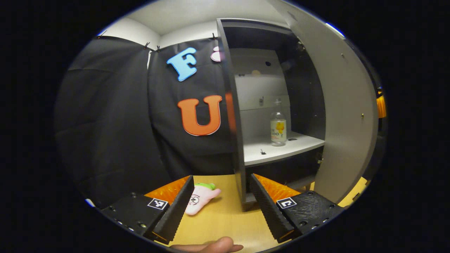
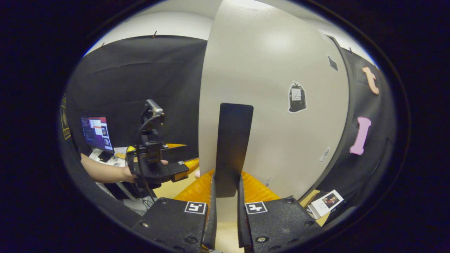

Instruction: Open the cabinet door with the right hand, grasp the bottle in the cabinet with the left hand and place it on the coaster, then close the cabinet door with the right hand.

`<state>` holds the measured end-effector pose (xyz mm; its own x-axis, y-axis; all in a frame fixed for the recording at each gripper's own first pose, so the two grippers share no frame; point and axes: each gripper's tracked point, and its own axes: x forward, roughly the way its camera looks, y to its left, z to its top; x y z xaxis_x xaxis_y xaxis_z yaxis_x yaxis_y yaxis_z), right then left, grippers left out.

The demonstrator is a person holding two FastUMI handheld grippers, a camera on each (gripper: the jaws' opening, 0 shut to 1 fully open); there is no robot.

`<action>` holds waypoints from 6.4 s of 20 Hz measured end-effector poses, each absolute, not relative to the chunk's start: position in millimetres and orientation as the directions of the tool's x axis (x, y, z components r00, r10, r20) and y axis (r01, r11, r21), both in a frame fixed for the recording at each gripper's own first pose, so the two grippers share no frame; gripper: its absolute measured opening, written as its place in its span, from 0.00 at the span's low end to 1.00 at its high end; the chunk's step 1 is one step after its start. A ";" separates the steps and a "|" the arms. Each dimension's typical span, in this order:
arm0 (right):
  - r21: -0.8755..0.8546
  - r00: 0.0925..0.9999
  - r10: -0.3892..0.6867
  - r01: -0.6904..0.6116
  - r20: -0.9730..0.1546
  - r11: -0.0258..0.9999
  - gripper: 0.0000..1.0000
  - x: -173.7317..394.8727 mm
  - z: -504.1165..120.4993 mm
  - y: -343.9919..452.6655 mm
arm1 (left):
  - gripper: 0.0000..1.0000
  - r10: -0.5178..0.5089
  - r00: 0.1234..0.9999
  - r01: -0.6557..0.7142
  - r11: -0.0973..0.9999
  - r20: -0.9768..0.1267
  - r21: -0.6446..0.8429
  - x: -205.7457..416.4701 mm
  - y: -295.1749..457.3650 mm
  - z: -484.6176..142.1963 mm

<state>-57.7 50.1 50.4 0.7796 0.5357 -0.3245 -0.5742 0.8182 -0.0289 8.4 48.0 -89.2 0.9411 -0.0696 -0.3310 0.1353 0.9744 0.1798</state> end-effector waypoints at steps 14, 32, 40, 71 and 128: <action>0.001 0.883 0.308 -0.329 -0.355 0.944 0.27 -110.1 55.1 -53.0 | 0.91 -0.148 0.989 0.141 0.946 0.001 0.292 149.7 -124.1 -57.6; -0.014 0.959 -0.020 0.016 -0.283 1.000 0.86 -118.6 56.3 -172.2 | 0.96 -0.078 0.989 0.103 0.975 -0.127 0.197 266.7 -146.8 -104.0; 0.029 0.963 0.002 0.006 -0.268 1.000 0.96 -117.1 54.3 -177.0 | 0.91 -0.129 0.953 0.168 0.978 -0.275 0.125 273.3 -160.7 -134.2; 0.177 0.883 -0.460 0.469 -0.094 0.865 1.00 -122.4 46.7 -237.7 | 0.71 0.021 1.000 -0.015 0.970 -0.020 0.243 52.1 13.5 15.8; -0.062 0.739 -0.419 0.458 -0.528 0.887 0.98 -175.6 -93.2 -149.9 | 0.96 0.069 0.965 -0.053 0.996 -0.251 0.069 -70.8 157.2 -195.3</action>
<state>-175.6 -149.9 -93.2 0.7387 -0.4185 -0.5284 0.4581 0.8867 -0.0619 -70.8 157.2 -195.3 0.9655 0.0685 -0.2514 -0.0528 0.9962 0.0687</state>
